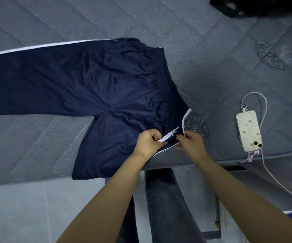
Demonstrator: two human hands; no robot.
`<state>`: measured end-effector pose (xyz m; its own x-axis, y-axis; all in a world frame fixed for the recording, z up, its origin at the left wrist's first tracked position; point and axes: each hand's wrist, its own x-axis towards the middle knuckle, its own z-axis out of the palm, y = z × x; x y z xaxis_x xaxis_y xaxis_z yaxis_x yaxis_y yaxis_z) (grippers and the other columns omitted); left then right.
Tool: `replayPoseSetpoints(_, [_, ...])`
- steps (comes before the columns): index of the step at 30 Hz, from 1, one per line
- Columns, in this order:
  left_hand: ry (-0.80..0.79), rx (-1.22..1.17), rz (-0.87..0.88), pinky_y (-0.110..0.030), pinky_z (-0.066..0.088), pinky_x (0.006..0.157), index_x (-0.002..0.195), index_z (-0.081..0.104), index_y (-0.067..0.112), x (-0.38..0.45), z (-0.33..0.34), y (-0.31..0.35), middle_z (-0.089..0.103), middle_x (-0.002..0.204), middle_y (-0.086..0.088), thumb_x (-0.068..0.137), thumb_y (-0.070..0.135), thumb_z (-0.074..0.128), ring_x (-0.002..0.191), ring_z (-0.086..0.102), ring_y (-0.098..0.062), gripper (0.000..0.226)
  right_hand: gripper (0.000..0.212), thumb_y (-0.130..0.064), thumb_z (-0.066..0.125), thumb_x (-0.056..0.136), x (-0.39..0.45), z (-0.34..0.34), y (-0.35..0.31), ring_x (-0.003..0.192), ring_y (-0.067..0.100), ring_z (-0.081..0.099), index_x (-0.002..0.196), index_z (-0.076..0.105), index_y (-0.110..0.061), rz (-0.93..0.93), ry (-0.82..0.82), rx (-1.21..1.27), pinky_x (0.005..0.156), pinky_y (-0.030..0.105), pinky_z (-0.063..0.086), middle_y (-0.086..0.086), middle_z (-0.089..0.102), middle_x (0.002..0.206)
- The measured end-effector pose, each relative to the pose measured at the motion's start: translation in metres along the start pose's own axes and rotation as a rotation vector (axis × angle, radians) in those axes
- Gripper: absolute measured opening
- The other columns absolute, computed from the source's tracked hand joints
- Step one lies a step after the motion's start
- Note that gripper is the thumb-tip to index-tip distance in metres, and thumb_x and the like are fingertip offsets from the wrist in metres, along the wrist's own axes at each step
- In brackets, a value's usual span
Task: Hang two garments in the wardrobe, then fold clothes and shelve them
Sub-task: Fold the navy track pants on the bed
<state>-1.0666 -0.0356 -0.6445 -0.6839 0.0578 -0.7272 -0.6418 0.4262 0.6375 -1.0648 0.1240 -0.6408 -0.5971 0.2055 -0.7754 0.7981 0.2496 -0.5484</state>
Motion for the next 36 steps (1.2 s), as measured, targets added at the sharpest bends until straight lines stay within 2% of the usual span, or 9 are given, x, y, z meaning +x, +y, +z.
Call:
replayPoseSetpoints(6, [0.421, -0.093, -0.063, -0.017, 0.033, 0.05, 0.059, 0.034, 0.019, -0.005, 0.003, 0.003, 0.038, 0.057, 0.008, 0.076, -0.005, 0.068, 0.052, 0.033, -0.004, 0.046, 0.02, -0.002, 0.055, 0.093, -0.006, 0.002, -0.006, 0.045, 0.004, 0.057, 0.076, 0.063, -0.008, 0.047, 0.018, 0.21, 0.049, 0.017, 0.05, 0.003, 0.061, 0.058])
replayPoseSetpoints(8, [0.499, -0.121, 0.104, -0.011, 0.033, 0.056, 0.063, 0.039, 0.023, -0.01, -0.001, 0.008, 0.041, 0.066, 0.009, 0.069, -0.015, 0.062, 0.057, 0.039, -0.002, 0.045, 0.017, -0.009, 0.054, 0.097, -0.006, 0.005, -0.008, 0.043, 0.007, 0.056, 0.082, 0.061, -0.008, 0.125, -0.02, 0.183, 0.049, 0.021, 0.049, 0.009, 0.061, 0.062])
replayPoseSetpoints(11, [0.166, 0.028, 0.366, -0.012, 0.04, 0.077, 0.094, 0.061, 0.017, -0.02, 0.001, 0.003, 0.051, 0.095, 0.002, 0.076, -0.012, 0.063, 0.081, 0.049, -0.002, 0.035, 0.015, -0.019, 0.056, 0.097, -0.002, 0.005, -0.008, 0.056, 0.013, 0.06, 0.086, 0.059, -0.01, 0.135, -0.12, 0.066, 0.053, 0.022, 0.048, 0.01, 0.065, 0.074])
replayPoseSetpoints(14, [-0.093, 0.282, 0.272, -0.027, 0.038, 0.104, 0.124, 0.059, 0.015, -0.026, 0.007, -0.028, 0.05, 0.122, 0.0, 0.087, 0.009, 0.068, 0.116, 0.047, -0.015, 0.039, 0.016, -0.021, 0.058, 0.093, 0.003, -0.009, -0.006, 0.074, 0.024, 0.064, 0.081, 0.064, -0.012, 0.014, -0.014, -0.099, 0.068, 0.029, 0.055, 0.012, 0.068, 0.083])
replayPoseSetpoints(18, [-0.002, 0.515, 0.183, -0.033, 0.038, 0.102, 0.137, 0.044, 0.024, -0.032, 0.012, -0.07, 0.048, 0.125, 0.002, 0.089, 0.029, 0.067, 0.118, 0.045, -0.017, 0.054, 0.027, 0.003, 0.054, 0.085, 0.018, -0.042, -0.011, 0.089, 0.022, 0.063, 0.088, 0.069, -0.018, -0.41, 0.117, -0.227, 0.087, 0.042, 0.054, 0.005, 0.063, 0.1])
replayPoseSetpoints(21, [0.068, 0.591, 0.09, -0.031, 0.038, 0.096, 0.135, 0.039, 0.027, -0.036, 0.022, -0.087, 0.046, 0.12, 0.004, 0.083, 0.041, 0.07, 0.112, 0.044, -0.015, 0.062, 0.057, 0.019, 0.055, 0.073, 0.04, -0.058, -0.02, 0.116, 0.023, 0.051, 0.119, 0.066, -0.013, -0.903, -0.054, -0.763, 0.104, 0.024, 0.04, 0.01, 0.05, 0.134])
replayPoseSetpoints(23, [0.118, 0.673, 0.089, -0.03, 0.037, 0.093, 0.133, 0.04, 0.028, -0.036, 0.028, -0.092, 0.045, 0.119, 0.004, 0.081, 0.044, 0.071, 0.11, 0.044, -0.016, 0.062, 0.07, 0.018, 0.061, 0.071, 0.057, -0.06, -0.026, 0.132, 0.036, 0.04, 0.134, 0.058, -0.012, -1.089, -0.166, -1.124, 0.11, 0.042, 0.036, 0.017, 0.038, 0.15])
replayPoseSetpoints(30, [0.058, 0.553, 0.293, -0.033, 0.045, 0.093, 0.128, 0.057, 0.005, -0.034, 0.013, -0.097, 0.059, 0.118, -0.011, 0.093, 0.004, 0.053, 0.107, 0.056, -0.026, 0.035, 0.052, 0.013, 0.078, 0.064, 0.084, -0.049, -0.048, 0.121, 0.042, 0.055, 0.113, 0.071, -0.005, -1.245, -0.337, -1.358, 0.101, 0.058, 0.04, 0.021, 0.056, 0.135])
replayPoseSetpoints(36, [0.163, 0.27, 0.229, -0.024, 0.044, 0.079, 0.118, 0.062, 0.01, -0.063, -0.048, -0.07, 0.069, 0.104, -0.004, 0.101, 0.016, 0.047, 0.094, 0.064, -0.019, 0.022, 0.039, 0.02, 0.071, 0.071, 0.076, -0.058, -0.08, 0.108, 0.041, 0.064, 0.106, 0.072, 0.003, -1.189, -0.509, -1.161, 0.096, 0.055, 0.044, 0.021, 0.065, 0.121])
